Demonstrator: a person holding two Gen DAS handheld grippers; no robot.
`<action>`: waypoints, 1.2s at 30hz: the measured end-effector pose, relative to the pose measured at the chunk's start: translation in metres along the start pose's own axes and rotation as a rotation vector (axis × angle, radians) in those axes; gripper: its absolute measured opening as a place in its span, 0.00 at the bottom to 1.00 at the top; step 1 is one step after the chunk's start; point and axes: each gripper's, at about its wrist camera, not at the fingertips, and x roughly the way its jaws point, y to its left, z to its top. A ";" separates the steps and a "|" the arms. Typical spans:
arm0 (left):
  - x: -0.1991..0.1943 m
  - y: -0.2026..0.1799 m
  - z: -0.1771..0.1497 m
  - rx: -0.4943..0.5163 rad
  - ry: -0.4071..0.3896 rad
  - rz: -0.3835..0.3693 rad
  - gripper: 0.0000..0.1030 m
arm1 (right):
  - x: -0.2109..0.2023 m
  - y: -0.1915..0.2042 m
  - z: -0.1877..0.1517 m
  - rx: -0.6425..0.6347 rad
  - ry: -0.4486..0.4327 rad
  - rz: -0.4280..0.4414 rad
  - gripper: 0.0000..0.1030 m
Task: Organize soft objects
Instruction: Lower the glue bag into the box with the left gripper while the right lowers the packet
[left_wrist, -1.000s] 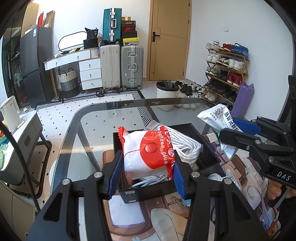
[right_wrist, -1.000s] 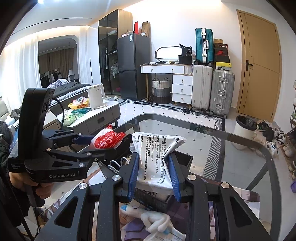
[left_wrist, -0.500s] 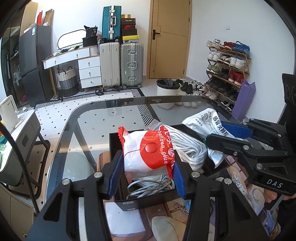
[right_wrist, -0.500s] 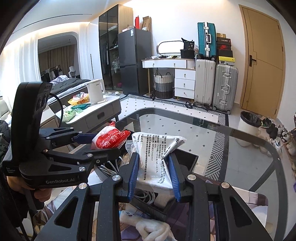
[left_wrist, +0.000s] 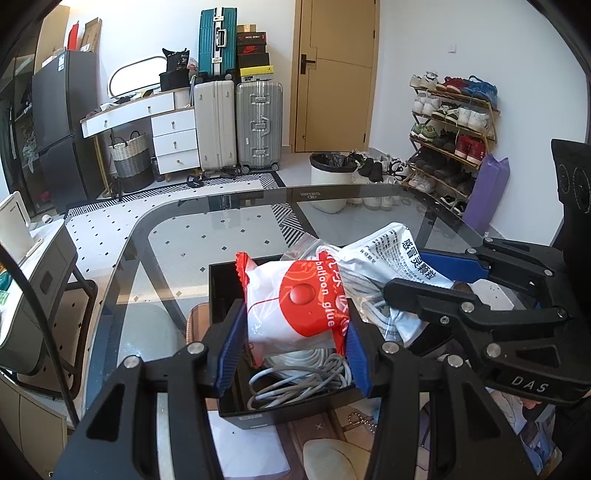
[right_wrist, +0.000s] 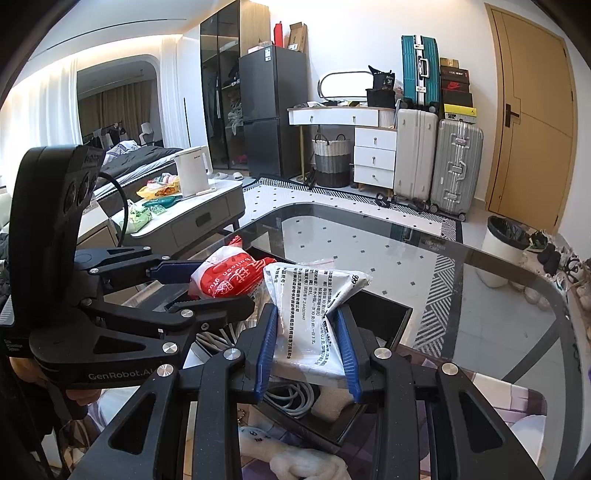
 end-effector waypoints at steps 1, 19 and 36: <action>0.001 0.000 0.000 0.001 0.002 0.000 0.47 | 0.001 -0.002 -0.001 0.002 0.001 0.001 0.31; 0.012 0.002 -0.009 0.005 0.031 0.003 0.48 | 0.022 -0.011 -0.010 0.033 0.028 0.010 0.31; 0.018 -0.001 -0.013 0.033 0.036 0.013 0.48 | 0.029 -0.012 -0.017 0.030 0.043 0.003 0.31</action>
